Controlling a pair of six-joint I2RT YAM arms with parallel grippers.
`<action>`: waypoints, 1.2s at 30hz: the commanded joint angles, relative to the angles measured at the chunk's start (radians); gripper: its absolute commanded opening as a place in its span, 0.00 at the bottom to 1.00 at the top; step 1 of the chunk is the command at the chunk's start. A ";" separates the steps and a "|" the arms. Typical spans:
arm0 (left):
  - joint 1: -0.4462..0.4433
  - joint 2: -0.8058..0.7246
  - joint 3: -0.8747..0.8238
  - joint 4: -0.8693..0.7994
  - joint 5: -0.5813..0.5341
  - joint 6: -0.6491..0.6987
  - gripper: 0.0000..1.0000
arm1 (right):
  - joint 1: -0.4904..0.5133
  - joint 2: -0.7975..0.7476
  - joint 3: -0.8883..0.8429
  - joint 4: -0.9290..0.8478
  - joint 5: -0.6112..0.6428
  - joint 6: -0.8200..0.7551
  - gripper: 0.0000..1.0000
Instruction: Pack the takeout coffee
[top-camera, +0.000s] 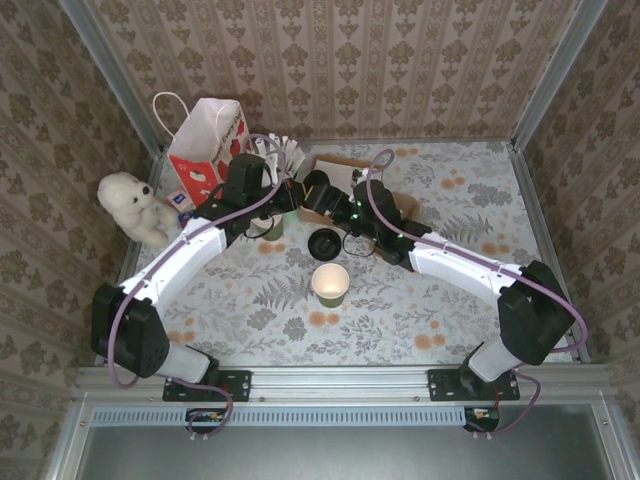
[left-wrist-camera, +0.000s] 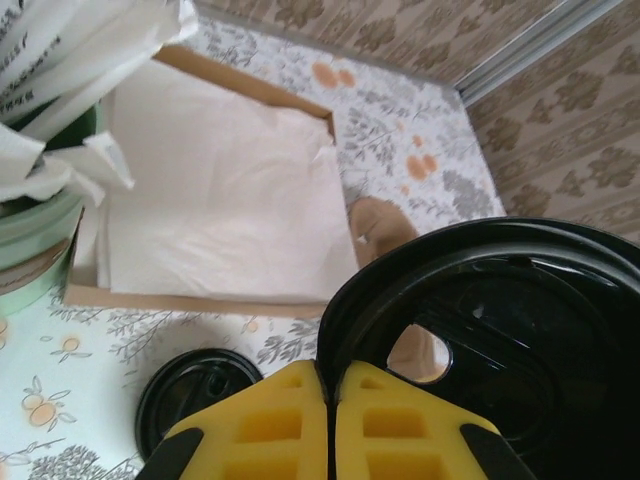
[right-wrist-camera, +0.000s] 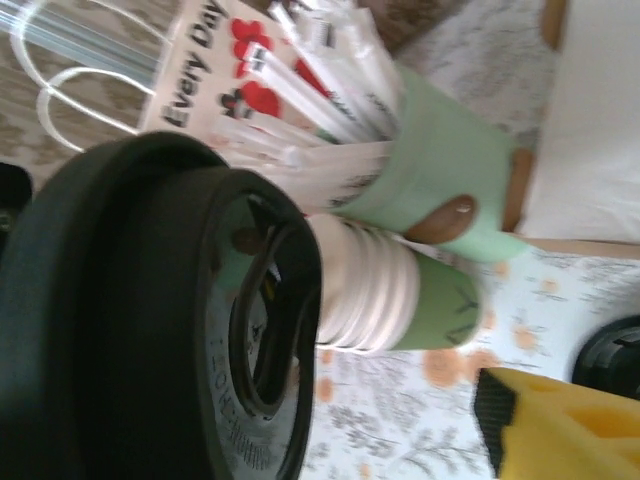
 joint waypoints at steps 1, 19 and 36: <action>-0.006 -0.035 -0.016 0.044 -0.004 -0.033 0.00 | 0.011 -0.015 -0.035 0.163 -0.015 0.010 0.70; -0.011 -0.036 0.007 -0.033 -0.040 0.070 0.00 | 0.026 -0.044 0.069 -0.033 0.060 -0.268 0.48; 0.035 -0.063 0.033 -0.017 0.155 0.067 0.33 | 0.026 -0.111 0.110 -0.128 0.064 -0.712 0.14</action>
